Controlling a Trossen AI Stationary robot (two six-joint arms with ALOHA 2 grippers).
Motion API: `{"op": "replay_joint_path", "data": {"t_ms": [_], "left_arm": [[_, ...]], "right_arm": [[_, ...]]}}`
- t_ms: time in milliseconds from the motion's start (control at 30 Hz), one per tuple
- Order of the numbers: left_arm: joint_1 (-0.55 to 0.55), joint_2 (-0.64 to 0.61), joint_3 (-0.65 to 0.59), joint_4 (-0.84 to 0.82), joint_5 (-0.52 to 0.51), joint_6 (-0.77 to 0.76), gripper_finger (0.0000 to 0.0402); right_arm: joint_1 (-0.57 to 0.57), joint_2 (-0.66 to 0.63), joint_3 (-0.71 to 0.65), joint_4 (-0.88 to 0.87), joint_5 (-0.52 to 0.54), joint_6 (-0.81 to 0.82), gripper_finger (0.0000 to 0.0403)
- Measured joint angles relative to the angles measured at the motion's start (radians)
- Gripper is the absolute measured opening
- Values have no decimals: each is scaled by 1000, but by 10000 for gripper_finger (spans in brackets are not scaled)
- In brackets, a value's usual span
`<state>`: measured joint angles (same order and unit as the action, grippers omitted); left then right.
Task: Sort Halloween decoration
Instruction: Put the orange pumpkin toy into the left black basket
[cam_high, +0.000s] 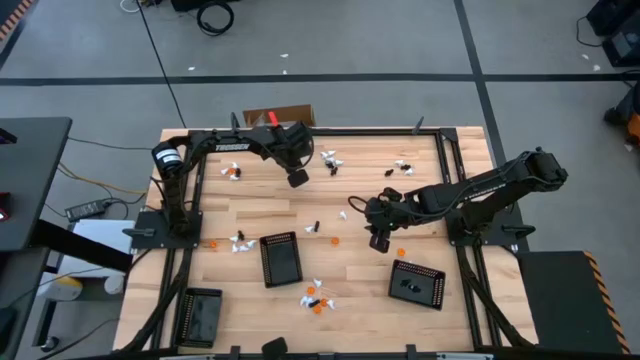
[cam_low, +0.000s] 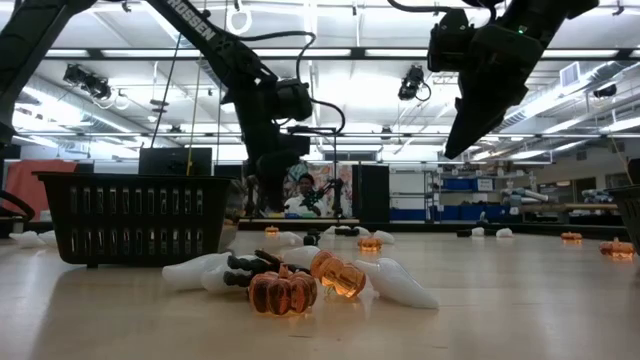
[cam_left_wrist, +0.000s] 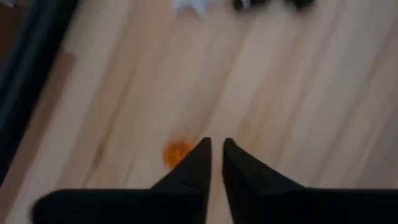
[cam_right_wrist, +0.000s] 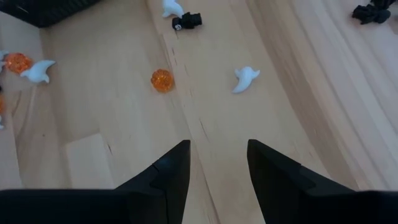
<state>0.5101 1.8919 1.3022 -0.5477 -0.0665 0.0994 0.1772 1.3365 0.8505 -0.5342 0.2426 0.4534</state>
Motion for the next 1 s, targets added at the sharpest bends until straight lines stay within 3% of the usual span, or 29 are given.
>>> {"op": "replay_joint_path", "data": {"t_ms": [200, 333, 700, 1000], "left_arm": [[13, 46, 0, 37, -22, -54, 158], [27, 73, -1, 40, -22, -54, 200], [77, 82, -7, 43, -19, -27, 194], [83, 70, -132, 157, 37, -45, 194]], "right_arm": [[-2, 0, 0, 33, 0, 0, 165], [-2, 0, 0, 36, 0, 0, 165], [-2, 0, 0, 34, 0, -3, 165], [-2, 0, 0, 39, 3, -12, 165]]}}
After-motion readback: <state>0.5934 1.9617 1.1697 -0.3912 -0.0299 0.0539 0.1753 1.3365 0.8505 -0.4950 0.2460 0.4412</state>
